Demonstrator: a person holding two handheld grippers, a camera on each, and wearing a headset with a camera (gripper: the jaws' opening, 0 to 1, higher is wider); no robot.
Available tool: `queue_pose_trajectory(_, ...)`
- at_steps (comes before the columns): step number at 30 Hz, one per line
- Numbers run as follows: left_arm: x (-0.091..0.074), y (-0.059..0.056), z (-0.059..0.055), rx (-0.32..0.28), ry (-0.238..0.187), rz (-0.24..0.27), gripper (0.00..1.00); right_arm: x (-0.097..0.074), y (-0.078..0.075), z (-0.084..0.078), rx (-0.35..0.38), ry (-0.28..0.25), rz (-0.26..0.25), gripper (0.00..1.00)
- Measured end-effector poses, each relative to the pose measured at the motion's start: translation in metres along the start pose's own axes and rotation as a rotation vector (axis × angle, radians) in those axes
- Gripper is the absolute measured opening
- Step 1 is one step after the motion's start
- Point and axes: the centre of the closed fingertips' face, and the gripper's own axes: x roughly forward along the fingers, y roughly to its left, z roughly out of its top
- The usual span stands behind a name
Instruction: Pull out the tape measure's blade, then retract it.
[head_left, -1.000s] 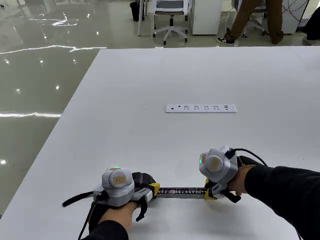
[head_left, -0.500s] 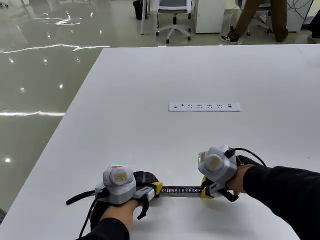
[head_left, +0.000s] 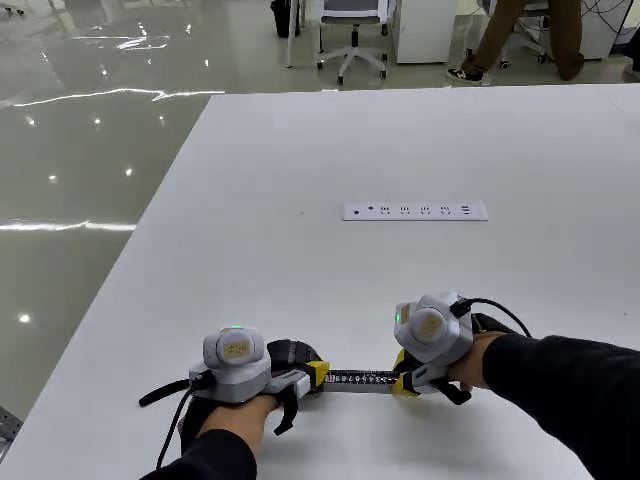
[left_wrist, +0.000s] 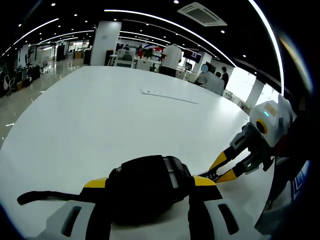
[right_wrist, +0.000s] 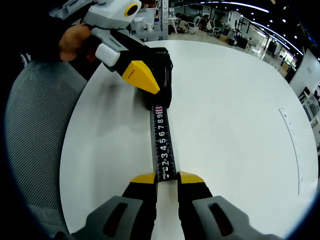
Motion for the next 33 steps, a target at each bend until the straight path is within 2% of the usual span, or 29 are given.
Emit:
queue_pose_trajectory(9, 0.000, 0.000, 0.000, -0.003, -0.001, -0.007, 0.58, 0.005, 0.002, 0.008, 0.003, -0.015, 0.005, 0.10)
queue_pose_trajectory(13, -0.001, 0.000, 0.000, -0.007, -0.005, -0.007, 0.58, 0.009, 0.001, 0.016, 0.053, -0.042, -0.004, 0.10)
queue_pose_trajectory(14, 0.000, 0.000, 0.000, -0.008, -0.006, -0.006, 0.58, 0.010, 0.001, 0.018, 0.016, -0.048, -0.004, 0.10)
queue_pose_trajectory(28, -0.002, 0.000, 0.000, -0.006, -0.005, -0.016, 0.58, 0.018, 0.006, 0.035, 0.026, -0.077, 0.007, 0.10)
queue_pose_trajectory(33, -0.002, 0.000, 0.000, -0.007, -0.006, -0.016, 0.58, 0.020, 0.006, 0.040, 0.021, -0.071, 0.007, 0.10)
